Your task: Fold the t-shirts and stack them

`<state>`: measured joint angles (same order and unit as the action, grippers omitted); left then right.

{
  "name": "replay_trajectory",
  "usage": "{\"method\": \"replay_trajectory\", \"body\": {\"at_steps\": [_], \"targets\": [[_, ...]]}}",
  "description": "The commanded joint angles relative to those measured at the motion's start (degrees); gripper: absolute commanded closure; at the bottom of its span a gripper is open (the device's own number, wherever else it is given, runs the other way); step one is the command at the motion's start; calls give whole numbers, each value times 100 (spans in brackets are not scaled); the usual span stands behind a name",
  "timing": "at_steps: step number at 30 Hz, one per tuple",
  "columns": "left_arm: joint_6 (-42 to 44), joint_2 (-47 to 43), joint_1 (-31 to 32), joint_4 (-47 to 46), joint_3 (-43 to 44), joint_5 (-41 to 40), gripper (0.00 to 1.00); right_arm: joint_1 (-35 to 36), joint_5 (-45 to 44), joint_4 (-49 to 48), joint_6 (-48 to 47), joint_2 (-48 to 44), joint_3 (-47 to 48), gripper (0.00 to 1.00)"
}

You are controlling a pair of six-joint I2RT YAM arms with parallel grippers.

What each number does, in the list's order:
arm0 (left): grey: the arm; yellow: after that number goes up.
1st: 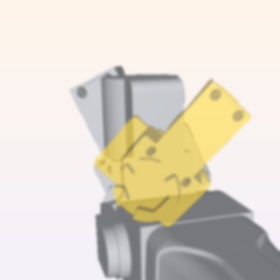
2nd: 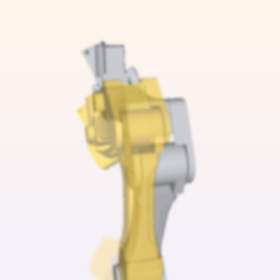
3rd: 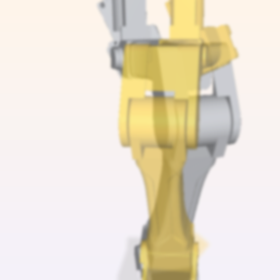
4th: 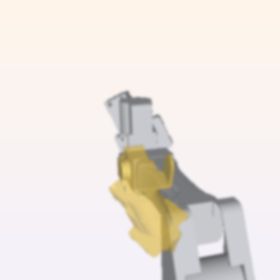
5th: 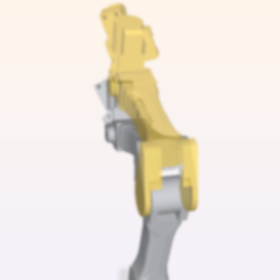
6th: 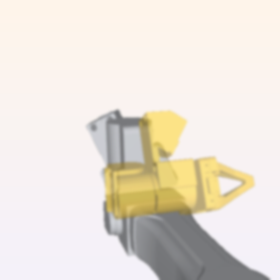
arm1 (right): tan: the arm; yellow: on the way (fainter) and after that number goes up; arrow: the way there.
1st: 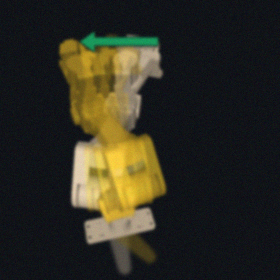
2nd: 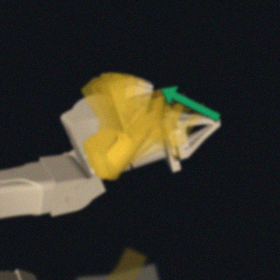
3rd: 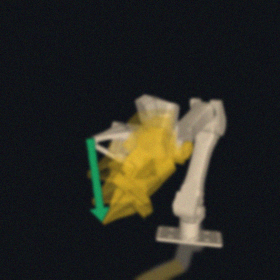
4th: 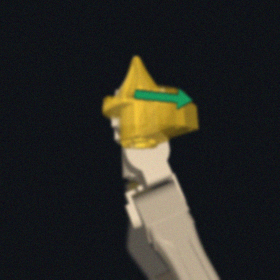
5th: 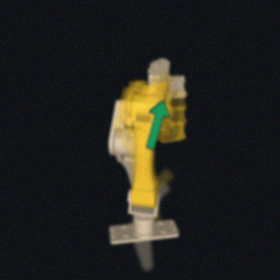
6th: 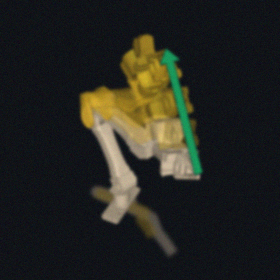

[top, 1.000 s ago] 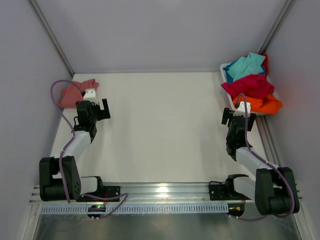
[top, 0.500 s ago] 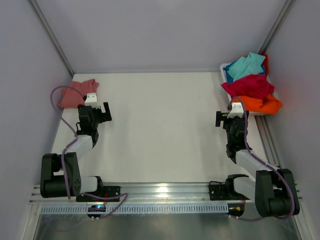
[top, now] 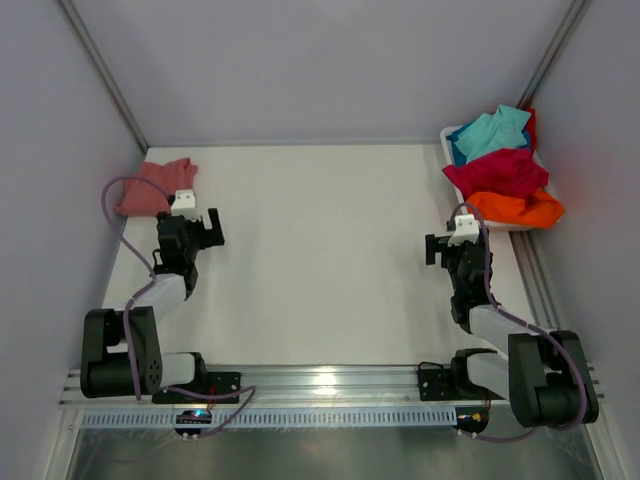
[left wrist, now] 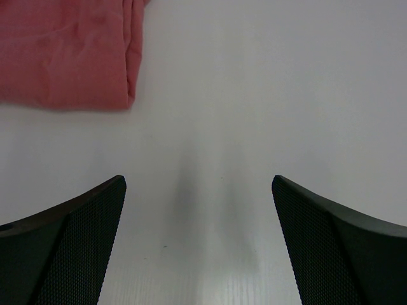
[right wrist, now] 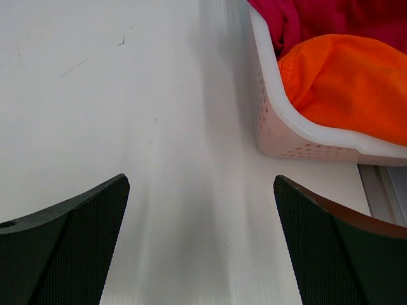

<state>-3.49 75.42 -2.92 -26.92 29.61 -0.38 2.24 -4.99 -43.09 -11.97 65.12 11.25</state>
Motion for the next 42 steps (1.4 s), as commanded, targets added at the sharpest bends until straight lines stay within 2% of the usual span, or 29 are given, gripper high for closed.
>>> {"method": "replay_trajectory", "body": {"at_steps": [1,9,14,15,18,21,23,24,30,42], "targets": [[181,-247,-33,-499,-166,-233,1,4,165,-578,-25,18,35,1],[-3,-300,-77,-578,-166,-103,1,4,271,-639,-69,0,-9,1],[-29,-343,-95,309,169,529,1,4,218,-525,-43,71,97,1],[-55,-431,-95,127,29,800,1,4,218,-516,-43,79,106,1],[-117,-265,-86,-1050,-481,935,1,4,244,-481,-60,88,115,1],[-91,253,-86,-1017,-341,1041,1,4,280,-560,-78,27,27,1],[-117,542,-86,-1340,-481,918,1,5,254,-621,-69,-17,-8,1],[-143,614,-86,-2012,-760,865,1,4,245,-639,-60,-35,-43,1],[-47,1063,81,-3993,-1614,847,1,4,113,-753,-16,-61,-96,1],[-12,975,90,-3426,-1379,847,1,4,-283,-191,160,185,317,1]]}}
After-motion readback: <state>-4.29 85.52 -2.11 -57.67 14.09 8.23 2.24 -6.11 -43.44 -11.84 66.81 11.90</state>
